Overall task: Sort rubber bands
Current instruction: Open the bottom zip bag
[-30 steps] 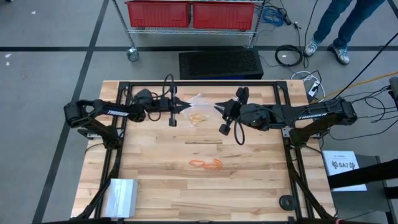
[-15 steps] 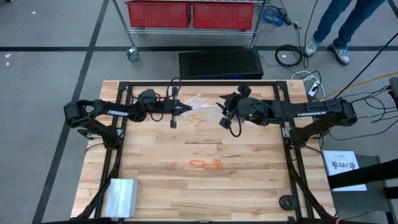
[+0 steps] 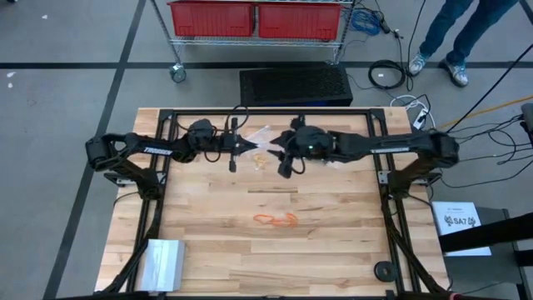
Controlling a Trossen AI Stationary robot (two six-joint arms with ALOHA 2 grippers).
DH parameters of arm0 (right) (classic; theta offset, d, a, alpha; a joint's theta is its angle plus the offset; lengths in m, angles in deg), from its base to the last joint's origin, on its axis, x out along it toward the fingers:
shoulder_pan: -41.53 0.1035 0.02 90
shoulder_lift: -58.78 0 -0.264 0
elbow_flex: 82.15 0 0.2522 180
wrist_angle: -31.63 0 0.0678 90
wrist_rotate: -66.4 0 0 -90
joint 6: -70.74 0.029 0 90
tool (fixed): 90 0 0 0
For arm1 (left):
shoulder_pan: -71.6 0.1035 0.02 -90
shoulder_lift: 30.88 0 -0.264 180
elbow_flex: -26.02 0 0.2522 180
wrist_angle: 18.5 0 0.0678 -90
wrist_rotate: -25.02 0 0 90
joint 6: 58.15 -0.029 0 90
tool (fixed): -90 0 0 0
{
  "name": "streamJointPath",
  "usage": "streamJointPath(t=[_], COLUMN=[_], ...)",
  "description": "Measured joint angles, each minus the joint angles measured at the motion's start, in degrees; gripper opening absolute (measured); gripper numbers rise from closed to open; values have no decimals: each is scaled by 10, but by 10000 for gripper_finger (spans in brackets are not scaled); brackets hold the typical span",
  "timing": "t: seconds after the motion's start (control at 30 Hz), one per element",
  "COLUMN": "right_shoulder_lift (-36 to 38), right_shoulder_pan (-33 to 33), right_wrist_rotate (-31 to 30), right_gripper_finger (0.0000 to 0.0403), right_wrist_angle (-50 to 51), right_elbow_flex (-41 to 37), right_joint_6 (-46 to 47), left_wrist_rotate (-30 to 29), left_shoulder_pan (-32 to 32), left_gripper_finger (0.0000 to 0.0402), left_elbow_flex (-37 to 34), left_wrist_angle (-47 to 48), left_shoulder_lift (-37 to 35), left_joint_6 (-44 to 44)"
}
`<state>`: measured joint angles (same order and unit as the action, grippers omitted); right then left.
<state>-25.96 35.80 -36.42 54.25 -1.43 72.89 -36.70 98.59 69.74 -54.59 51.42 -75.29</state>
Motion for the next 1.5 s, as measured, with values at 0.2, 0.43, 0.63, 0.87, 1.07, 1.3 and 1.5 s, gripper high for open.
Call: streamJointPath(t=[0.2,0.43,0.63,0.87,1.07,1.3,1.5], right_shoulder_lift=[-45,-81,-119,-116,-116,-107,-71], right_shoulder_pan=[-14,-26,-41,-47,-47,-47,-47], right_wrist_rotate=[25,47,72,73,74,85,82], right_gripper_finger=[135,135,134,73,12,8,4], right_wrist_angle=[-44,-35,-27,-16,2,31,99], right_elbow_flex=[11,42,59,67,67,68,68], right_joint_6=[-12,-22,-12,-1,-3,0,9], left_wrist_rotate=[-1,-1,-1,-3,-11,-15,-16], left_shoulder_pan=[0,0,0,0,0,-1,0], left_gripper_finger=[0,0,0,0,0,0,0], left_elbow_flex=[0,0,0,0,0,0,0], left_wrist_angle=[4,14,15,15,18,24,22], left_shoulder_lift=[0,0,0,0,0,0,0], left_joint_6=[-5,-14,-14,-14,-14,-17,-17])
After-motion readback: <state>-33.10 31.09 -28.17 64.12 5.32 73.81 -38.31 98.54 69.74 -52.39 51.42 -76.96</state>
